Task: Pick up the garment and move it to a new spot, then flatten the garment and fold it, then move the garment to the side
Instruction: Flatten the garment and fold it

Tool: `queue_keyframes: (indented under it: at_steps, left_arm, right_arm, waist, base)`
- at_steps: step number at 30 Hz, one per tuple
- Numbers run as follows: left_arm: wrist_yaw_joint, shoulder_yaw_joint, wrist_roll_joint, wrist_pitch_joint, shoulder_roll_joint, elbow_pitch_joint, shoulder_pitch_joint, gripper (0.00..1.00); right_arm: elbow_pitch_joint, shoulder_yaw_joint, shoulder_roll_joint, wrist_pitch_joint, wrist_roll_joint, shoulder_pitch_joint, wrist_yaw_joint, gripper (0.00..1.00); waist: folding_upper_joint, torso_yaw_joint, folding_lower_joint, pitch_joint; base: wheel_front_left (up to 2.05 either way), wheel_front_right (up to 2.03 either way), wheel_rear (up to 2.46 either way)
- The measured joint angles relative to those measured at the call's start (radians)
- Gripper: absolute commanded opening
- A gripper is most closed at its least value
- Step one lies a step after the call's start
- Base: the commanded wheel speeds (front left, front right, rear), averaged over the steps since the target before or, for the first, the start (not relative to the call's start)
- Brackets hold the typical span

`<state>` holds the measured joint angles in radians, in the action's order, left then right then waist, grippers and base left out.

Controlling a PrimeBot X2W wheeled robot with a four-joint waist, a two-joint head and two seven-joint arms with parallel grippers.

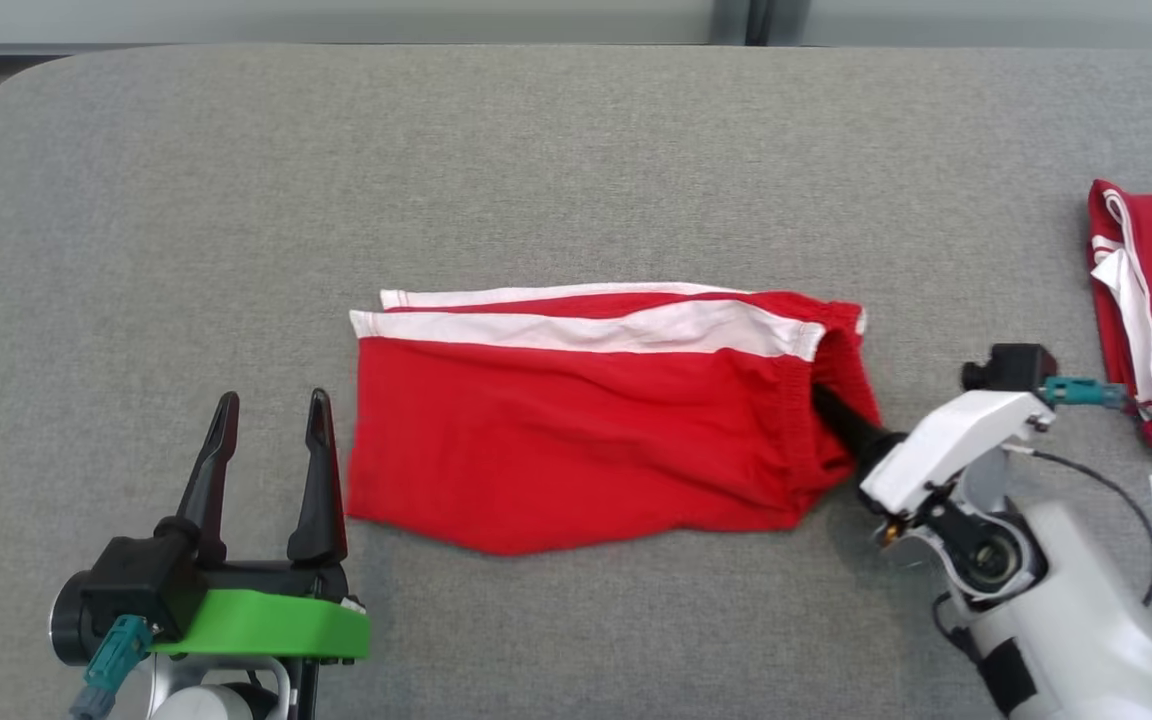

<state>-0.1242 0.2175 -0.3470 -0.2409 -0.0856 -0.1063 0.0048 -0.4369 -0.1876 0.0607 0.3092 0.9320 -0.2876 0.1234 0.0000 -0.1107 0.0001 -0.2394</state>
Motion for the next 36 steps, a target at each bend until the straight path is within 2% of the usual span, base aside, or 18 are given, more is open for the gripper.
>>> queue_keyframes:
  at_steps: [3,9,13,16,18,21,26,29,33,36]
  left_arm:
    - [0.000,-0.003,0.000,0.003,0.000,-0.003,0.001,1.00]
    - [0.000,0.002,0.000,0.014,0.000,-0.030,0.001,1.00]
    - [0.000,0.008,0.000,0.021,0.001,-0.037,0.001,1.00]
    - [0.000,0.008,0.000,0.027,0.001,-0.038,0.001,1.00]
    - [0.000,0.012,0.000,0.037,0.001,-0.041,0.001,1.00]
    - [0.001,0.016,0.003,0.040,-0.003,-0.050,0.001,1.00]
    - [0.009,0.021,0.027,0.059,-0.036,-0.057,-0.001,1.00]
    - [0.009,0.012,0.034,0.072,-0.047,-0.066,-0.005,1.00]
    - [0.009,0.007,0.044,0.084,-0.057,-0.069,-0.008,1.00]
    - [0.009,0.013,0.045,0.103,-0.057,-0.072,-0.010,1.00]
  right_arm:
    - [0.010,0.048,0.045,0.008,0.022,0.001,0.000,0.00]
    - [0.034,0.177,0.189,0.058,0.086,0.016,-0.001,0.00]
    - [0.060,0.252,0.305,0.103,0.102,0.052,-0.030,0.00]
    - [0.116,0.264,0.330,0.143,0.116,0.057,-0.037,0.00]
    - [0.172,0.233,0.313,0.179,0.128,0.057,-0.034,0.00]
    - [0.255,0.150,0.235,0.226,0.156,0.056,-0.027,0.00]
    - [0.330,0.019,0.136,0.237,0.097,0.050,-0.030,0.00]
    - [0.332,-0.047,0.063,0.213,0.042,0.045,-0.056,0.00]
    - [0.286,-0.087,-0.021,0.146,-0.036,0.025,-0.121,0.00]
    - [0.248,-0.114,-0.047,0.100,-0.090,0.006,-0.166,0.00]
  waist:
    - [0.0000,0.020,0.0000,0.003]
    - [0.0000,0.058,0.0000,0.009]
    - [0.0001,0.072,0.0000,0.007]
    - [0.0000,0.077,0.0000,0.006]
    - [0.0000,0.078,0.0000,0.003]
    - [0.0000,0.082,0.0000,-0.001]
    - [0.0000,0.088,0.0000,-0.008]
    - [0.0000,0.094,0.0000,-0.013]
    - [0.0000,0.099,0.0000,-0.022]
    - [0.0000,0.100,0.0000,-0.029]
  base:
    - [0.00,0.00,0.00]
    - [0.00,0.00,0.00]
    - [0.00,0.00,0.00]
    - [0.00,0.00,0.00]
    - [0.00,0.00,0.00]
    - [0.00,0.00,0.00]
    - [0.00,0.00,0.00]
    - [0.00,0.00,0.00]
    - [0.00,0.00,0.00]
    - [0.00,0.00,0.00]
